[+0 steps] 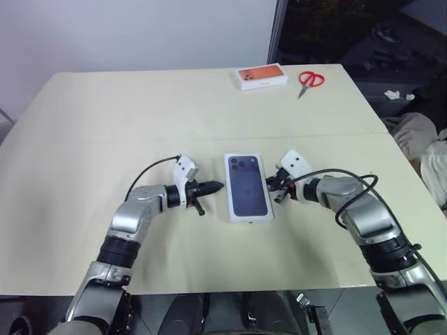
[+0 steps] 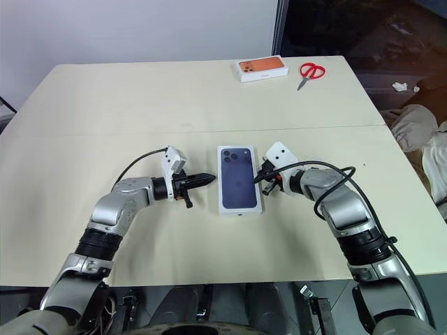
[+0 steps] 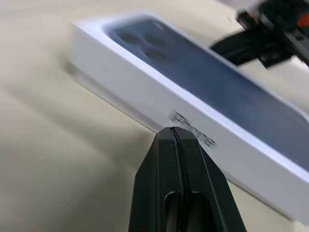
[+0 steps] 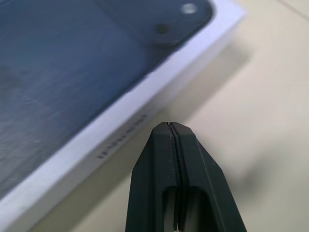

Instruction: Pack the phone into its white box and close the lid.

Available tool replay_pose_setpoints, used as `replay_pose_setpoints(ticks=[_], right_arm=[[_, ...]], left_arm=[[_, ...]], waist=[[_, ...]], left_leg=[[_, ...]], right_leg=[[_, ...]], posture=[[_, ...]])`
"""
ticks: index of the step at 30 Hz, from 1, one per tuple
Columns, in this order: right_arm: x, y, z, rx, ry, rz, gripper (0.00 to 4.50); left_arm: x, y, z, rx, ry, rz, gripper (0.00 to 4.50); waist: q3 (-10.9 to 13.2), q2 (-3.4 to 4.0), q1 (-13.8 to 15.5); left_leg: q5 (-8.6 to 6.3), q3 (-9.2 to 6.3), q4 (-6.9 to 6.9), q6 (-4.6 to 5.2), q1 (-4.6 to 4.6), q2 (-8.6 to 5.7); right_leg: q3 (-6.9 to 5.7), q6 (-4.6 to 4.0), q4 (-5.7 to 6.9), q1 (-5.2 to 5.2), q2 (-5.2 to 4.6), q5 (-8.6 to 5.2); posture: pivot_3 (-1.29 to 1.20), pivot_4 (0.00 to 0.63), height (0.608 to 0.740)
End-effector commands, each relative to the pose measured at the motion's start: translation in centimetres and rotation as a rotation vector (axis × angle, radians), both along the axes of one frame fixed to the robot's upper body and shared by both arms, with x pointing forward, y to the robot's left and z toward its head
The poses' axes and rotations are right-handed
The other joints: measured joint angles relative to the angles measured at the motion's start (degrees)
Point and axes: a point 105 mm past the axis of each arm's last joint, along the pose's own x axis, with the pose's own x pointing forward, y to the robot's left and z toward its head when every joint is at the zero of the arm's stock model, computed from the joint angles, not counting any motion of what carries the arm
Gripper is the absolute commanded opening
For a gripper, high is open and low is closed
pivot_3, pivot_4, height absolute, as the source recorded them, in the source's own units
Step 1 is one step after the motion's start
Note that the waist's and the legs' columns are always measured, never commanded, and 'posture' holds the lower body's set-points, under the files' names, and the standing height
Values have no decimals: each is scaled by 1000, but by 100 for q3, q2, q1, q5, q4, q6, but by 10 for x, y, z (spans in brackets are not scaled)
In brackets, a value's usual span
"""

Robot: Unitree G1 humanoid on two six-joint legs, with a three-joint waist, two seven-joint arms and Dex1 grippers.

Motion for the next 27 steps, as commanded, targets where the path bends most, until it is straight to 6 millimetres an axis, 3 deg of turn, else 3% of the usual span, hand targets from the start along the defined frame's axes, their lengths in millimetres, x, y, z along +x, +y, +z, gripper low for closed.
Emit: replay_pose_setpoints(ticks=[1, 4, 6, 9, 11, 14, 16, 18, 22, 27], right_arm=[[14, 2, 52, 120, -169, -14, 23], [18, 14, 63, 192, -172, 4, 23], [20, 20, 61, 202, -158, 14, 23], [17, 39, 42, 166, -110, 78, 23], [12, 46, 22, 138, -67, 101, 23], [0, 43, -9, 75, -13, 106, 23], [-12, 38, -24, 41, 31, 114, 23], [-21, 36, -30, 21, 61, 132, 23], [-31, 29, -29, -5, 82, 162, 23], [-52, 28, -18, 56, 157, 250, 23]], left_arm=[[15, 3, 44, -88, -126, 46, 0], [22, -14, 64, -125, -172, 10, 0], [23, -25, 65, -129, -173, -21, 0], [22, -51, 47, -34, -196, -91, 0], [21, -57, 34, 38, -215, -114, 0], [18, -56, 18, 109, -200, -137, 0], [9, -49, -11, 232, -157, -180, 0], [2, -42, -26, 311, -160, -210, 0], [-6, -33, -20, 273, -154, -220, 0], [-30, -29, -1, 142, -124, -292, 0]], waist=[[0, 0, 9], [-1, -2, 20], [-2, -2, 20], [-2, -2, 9], [-2, -2, -2], [-2, -1, -22], [-6, -1, -40], [-18, -4, -38], [-29, -1, -37], [-29, -2, -44]], left_leg=[[0, 0, 0, 0, 0, 0], [2, 0, 0, -3, 0, 0], [2, 0, 0, -5, -1, -2], [3, 7, 1, -5, -1, -8], [3, 14, 1, -4, -1, -9], [3, 15, 0, -4, -3, -8], [3, 18, 0, -4, 1, -7], [2, 18, -1, -3, 17, -6], [-25, 15, -18, 40, 119, -2], [-31, 13, -19, 50, 123, 0]], right_leg=[[0, 0, 1, 0, 0, 0], [-1, 0, 1, 0, 1, 0], [-1, 0, -1, 1, 0, 0], [2, 0, -4, 2, -4, 0], [7, 0, -4, 0, -5, 0], [9, 0, -1, -7, -4, 0], [14, 0, 3, -7, -3, 0], [14, 0, 4, 7, -3, 0], [13, 3, -20, 117, -1, -3], [13, 8, -30, 127, -1, -7]], posture=[[0, 150, 740], [0, 150, 740], [0, 150, 740], [0, 150, 740], [0, 150, 740], [0, 150, 740], [0, 150, 740], [0, 150, 740], [0, 150, 740], [0, 150, 740]])
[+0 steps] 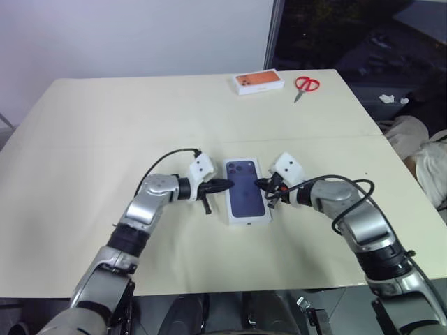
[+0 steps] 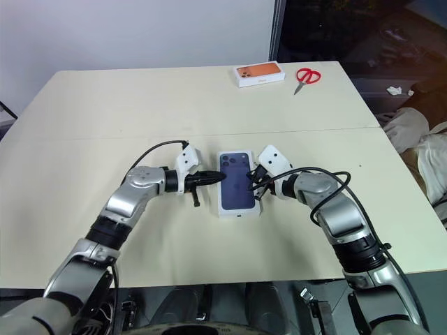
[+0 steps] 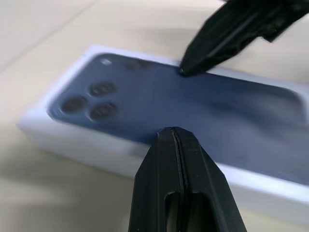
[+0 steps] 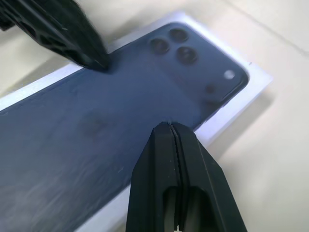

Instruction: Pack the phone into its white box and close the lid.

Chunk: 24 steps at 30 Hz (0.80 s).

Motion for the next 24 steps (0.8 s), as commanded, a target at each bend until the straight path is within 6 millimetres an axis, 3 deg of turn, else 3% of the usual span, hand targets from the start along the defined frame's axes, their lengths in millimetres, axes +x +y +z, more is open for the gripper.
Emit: replay_pose_setpoints(ticks=[1, 5, 8, 10, 13, 17, 20, 24], right_arm=[[-24, 4, -3, 34, 109, 94, 23], [-38, 8, 5, 65, 131, 175, 23], [-31, -6, 10, 4, 51, 171, 23], [-15, -20, 19, 48, 28, 85, 23], [3, -34, 40, 117, -30, 7, 889], [6, -44, 62, 75, -152, 48, 2927], [1, -51, 74, 110, -178, 82, 4492], [-16, -60, 83, 147, -154, 159, 4500]], left_arm=[[-10, 2, 11, -61, 14, -29, 0], [-8, 11, 13, -88, 3, 20, 0], [-1, 28, 21, -109, -4, 78, 0], [4, 45, 31, -119, -17, 112, 0], [11, 70, 45, -128, -26, 154, 851], [17, 104, 66, -124, -87, 225, 2843], [18, 124, 70, -100, -107, 269, 4395], [15, 155, 79, -64, -137, 323, 4454]], waist=[[0, -1, 15], [2, -3, 54], [3, -3, 53], [5, -7, 43], [11, -4, 34], [12, -3, 39], [12, -3, 44], [14, -3, 70]], left_leg=[[-1, -3, 0, 1, -5, 1], [-1, -7, 5, 1, -28, 1], [0, -6, 6, 1, -37, 1], [0, -6, 6, 1, -39, 1], [0, -6, 6, 0, -42, 3], [0, -6, -2, 0, -46, 3], [-2, -5, -4, 3, -54, 3], [-6, -4, -3, 9, -57, 1]], right_leg=[[-2, 0, -6, -2, 1, 0], [-5, 2, -12, -17, 0, 2], [-5, 6, -13, -27, 0, 4], [-6, 7, -13, -31, 0, 4], [-6, 6, -12, -34, 1, 5], [-7, 6, -17, -40, 2, 5], [-7, 6, -31, -41, 1, 5], [-6, 6, -42, -39, -2, 6]], posture=[[0, 150, 740], [0, 150, 740], [0, 150, 740], [0, 150, 740], [0, 150, 740], [0, 150, 740], [0, 150, 740], [0, 150, 740]])
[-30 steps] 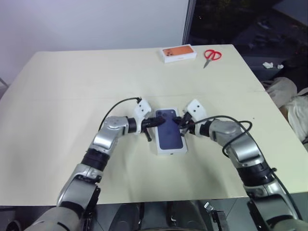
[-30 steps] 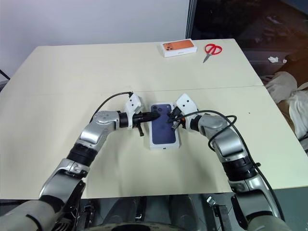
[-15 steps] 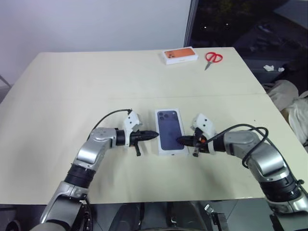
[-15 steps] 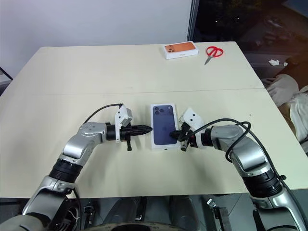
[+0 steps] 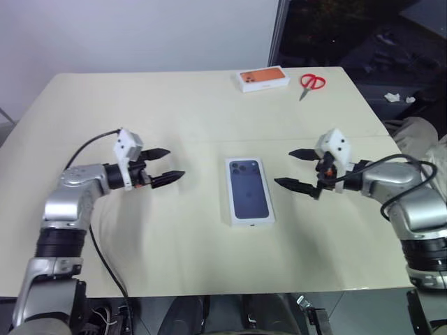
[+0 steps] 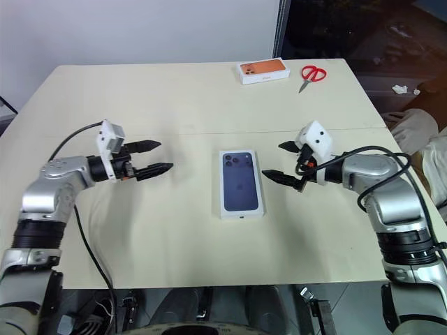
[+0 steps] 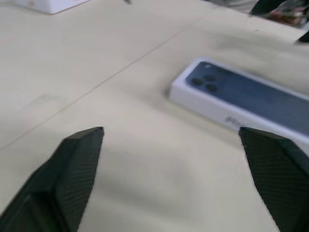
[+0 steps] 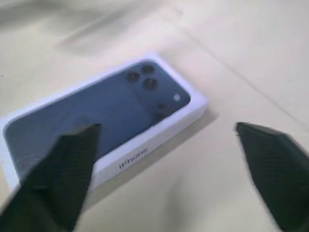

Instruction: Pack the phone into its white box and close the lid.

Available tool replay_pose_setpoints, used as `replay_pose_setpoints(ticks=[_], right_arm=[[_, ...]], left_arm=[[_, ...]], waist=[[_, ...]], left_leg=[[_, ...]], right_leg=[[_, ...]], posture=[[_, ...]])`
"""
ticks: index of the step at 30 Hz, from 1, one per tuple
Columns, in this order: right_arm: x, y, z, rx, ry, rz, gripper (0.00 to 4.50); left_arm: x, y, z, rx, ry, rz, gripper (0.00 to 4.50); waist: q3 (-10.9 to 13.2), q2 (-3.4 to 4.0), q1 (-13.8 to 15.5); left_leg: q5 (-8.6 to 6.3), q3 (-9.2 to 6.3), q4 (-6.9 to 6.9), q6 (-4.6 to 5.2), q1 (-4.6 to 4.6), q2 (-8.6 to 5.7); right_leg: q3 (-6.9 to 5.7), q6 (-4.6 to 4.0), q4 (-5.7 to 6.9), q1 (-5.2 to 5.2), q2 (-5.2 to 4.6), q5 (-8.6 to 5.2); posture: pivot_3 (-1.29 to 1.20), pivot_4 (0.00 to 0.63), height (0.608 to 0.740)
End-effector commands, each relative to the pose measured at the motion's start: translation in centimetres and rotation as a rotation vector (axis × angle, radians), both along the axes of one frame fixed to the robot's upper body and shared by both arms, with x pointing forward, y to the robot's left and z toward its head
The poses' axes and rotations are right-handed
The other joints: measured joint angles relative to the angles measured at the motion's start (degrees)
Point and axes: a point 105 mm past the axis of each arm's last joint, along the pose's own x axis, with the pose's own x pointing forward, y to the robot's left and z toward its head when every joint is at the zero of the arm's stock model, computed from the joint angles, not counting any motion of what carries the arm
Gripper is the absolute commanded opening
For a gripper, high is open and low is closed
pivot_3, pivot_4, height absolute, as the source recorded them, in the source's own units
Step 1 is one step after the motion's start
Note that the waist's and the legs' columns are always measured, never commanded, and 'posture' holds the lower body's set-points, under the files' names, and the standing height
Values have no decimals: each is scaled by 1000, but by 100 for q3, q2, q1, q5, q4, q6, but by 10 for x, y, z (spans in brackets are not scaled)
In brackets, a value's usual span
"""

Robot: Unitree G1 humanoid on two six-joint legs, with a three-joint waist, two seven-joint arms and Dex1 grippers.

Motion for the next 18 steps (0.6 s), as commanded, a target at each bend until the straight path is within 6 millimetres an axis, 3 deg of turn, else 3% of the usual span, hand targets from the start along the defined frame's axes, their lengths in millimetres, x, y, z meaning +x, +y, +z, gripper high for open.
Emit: replay_pose_setpoints(ticks=[1, 5, 10, 18], right_arm=[[-17, -10, 17, 22, -35, 74, 4500], [-18, -21, 18, 15, -64, 57, 4500], [-19, -24, 15, 15, -47, 48, 4500], [-26, -32, 7, 6, -20, 24, 4500]], left_arm=[[-5, 25, 22, 17, -69, 39, 4454], [-11, 41, 25, 40, -54, 66, 4454], [-24, 58, 14, 102, -39, 95, 4454], [-45, 70, 6, 112, -37, 111, 4454]], waist=[[1, -1, 10], [2, 1, -4], [5, 8, -32], [9, 13, 8]], left_leg=[[-1, 0, -1, 2, -1, 0], [-5, 1, -2, 7, 0, 0], [-4, 6, -3, 6, 4, 3], [-7, 9, -6, 10, 0, 3]], right_leg=[[0, 0, -3, 0, 0, 0], [0, 0, -10, 6, -4, 0], [4, 1, -6, 2, -4, 1], [5, 1, -12, 3, -10, 1]], posture=[[0, 150, 740], [0, 150, 740], [0, 150, 740], [0, 150, 740]])
